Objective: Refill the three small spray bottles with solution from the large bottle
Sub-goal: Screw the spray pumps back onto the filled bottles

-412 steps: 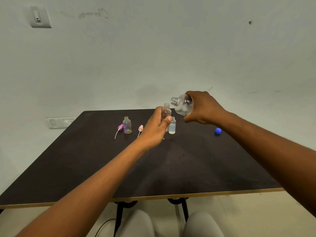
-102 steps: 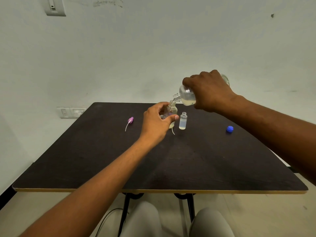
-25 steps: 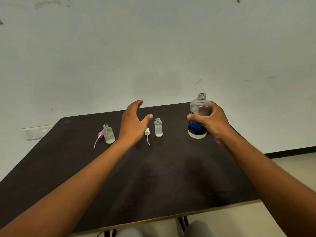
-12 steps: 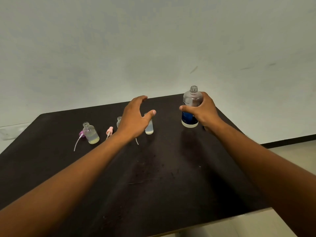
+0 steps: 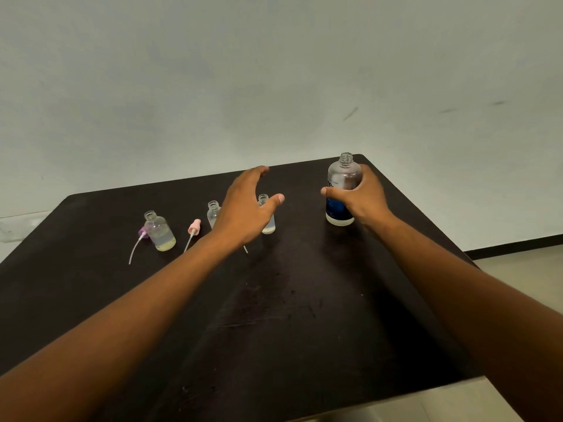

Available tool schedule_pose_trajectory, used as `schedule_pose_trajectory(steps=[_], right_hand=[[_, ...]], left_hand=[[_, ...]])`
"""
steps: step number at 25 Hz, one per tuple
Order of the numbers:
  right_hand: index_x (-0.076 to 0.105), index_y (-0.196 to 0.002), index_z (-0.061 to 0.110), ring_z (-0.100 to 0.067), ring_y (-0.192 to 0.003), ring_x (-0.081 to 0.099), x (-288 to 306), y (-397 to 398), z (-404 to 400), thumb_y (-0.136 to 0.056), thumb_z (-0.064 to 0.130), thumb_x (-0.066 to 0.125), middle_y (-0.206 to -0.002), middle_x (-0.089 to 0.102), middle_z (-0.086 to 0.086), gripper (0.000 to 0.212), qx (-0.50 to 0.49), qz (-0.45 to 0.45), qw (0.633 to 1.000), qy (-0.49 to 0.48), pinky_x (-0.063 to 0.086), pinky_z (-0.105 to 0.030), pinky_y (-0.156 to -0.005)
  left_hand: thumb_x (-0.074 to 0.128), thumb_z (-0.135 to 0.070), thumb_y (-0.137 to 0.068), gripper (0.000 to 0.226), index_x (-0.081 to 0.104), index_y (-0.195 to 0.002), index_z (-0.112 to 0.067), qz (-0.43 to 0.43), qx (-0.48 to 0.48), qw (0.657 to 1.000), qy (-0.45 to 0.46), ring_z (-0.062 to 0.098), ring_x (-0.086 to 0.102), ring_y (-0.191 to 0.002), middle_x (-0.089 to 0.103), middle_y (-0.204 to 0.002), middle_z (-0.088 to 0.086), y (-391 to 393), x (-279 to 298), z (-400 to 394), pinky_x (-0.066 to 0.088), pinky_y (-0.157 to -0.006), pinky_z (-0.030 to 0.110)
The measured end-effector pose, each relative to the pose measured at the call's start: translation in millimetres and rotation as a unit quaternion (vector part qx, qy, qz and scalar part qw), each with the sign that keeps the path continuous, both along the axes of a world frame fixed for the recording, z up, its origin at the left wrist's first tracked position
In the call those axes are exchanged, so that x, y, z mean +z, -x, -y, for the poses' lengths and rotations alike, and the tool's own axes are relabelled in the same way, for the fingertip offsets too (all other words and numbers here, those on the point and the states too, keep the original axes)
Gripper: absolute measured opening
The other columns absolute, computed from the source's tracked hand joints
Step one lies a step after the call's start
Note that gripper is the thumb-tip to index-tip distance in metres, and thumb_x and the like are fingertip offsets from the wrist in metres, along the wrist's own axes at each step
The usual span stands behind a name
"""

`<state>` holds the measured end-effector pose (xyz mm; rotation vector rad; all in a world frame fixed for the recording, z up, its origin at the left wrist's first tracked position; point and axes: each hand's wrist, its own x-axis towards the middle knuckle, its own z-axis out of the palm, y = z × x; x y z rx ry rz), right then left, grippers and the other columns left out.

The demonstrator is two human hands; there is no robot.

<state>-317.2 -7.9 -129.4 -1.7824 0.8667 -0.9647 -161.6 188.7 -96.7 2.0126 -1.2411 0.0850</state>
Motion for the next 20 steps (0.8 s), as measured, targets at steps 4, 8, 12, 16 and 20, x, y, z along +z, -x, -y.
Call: schedule_pose_trajectory(steps=[4, 8, 12, 16, 20], right_hand=[[0.046, -0.140, 0.019, -0.014, -0.117, 0.057, 8, 6, -10, -0.068, 0.034, 0.094, -0.128, 0.057, 0.007, 0.088, -0.008, -0.019, 0.999, 0.026, 0.046, -0.023, -0.088], [0.031, -0.152, 0.018, -0.020, -0.135, 0.046, 27, 15, -28, -0.071, 0.041, 0.090, -0.153, 0.041, -0.002, 0.103, -0.036, -0.064, 0.988, 0.136, 0.041, -0.032, -0.107], [0.029, -0.152, 0.022, -0.023, -0.134, 0.046, 49, 17, -60, -0.077, 0.043, 0.086, -0.153, 0.039, 0.001, 0.096, -0.025, -0.068, 0.965, 0.252, 0.043, -0.044, -0.112], [0.030, -0.153, 0.026, -0.021, -0.137, 0.045, 62, 9, -99, -0.080, 0.045, 0.082, -0.155, 0.039, 0.004, 0.092, 0.018, -0.082, 0.948, 0.307, 0.039, -0.035, -0.112], [0.030, -0.155, 0.024, -0.018, -0.142, 0.042, 56, -5, -126, -0.079, 0.046, 0.084, -0.158, 0.041, 0.000, 0.096, 0.069, -0.096, 0.953, 0.278, 0.034, -0.027, -0.109]], left_hand=[[0.068, -0.043, -0.094, 0.070, 0.038, -0.154, -0.022, -0.003, -0.003, 1.000, -0.018, 0.019, 0.038, -0.147, 0.041, -0.159, -0.001, 2, 1, -11, 0.035, -0.119, 0.040], [0.066, -0.048, -0.094, 0.074, 0.033, -0.156, -0.023, 0.006, -0.003, 0.999, -0.037, 0.019, 0.033, -0.150, 0.036, -0.162, -0.001, 6, 6, -30, 0.031, -0.119, 0.040], [0.066, -0.052, -0.093, 0.077, 0.031, -0.156, -0.025, 0.009, 0.001, 0.999, -0.044, 0.020, 0.034, -0.150, 0.035, -0.163, -0.001, 7, 17, -59, 0.032, -0.120, 0.041], [0.068, -0.046, -0.093, 0.077, 0.032, -0.157, -0.022, 0.020, 0.007, 0.999, -0.046, 0.020, 0.034, -0.149, 0.036, -0.162, 0.000, 9, 30, -93, 0.032, -0.121, 0.040], [0.070, -0.042, -0.093, 0.077, 0.033, -0.157, -0.021, 0.021, 0.008, 0.999, -0.042, 0.020, 0.034, -0.149, 0.037, -0.162, 0.001, 11, 36, -122, 0.030, -0.119, 0.037]])
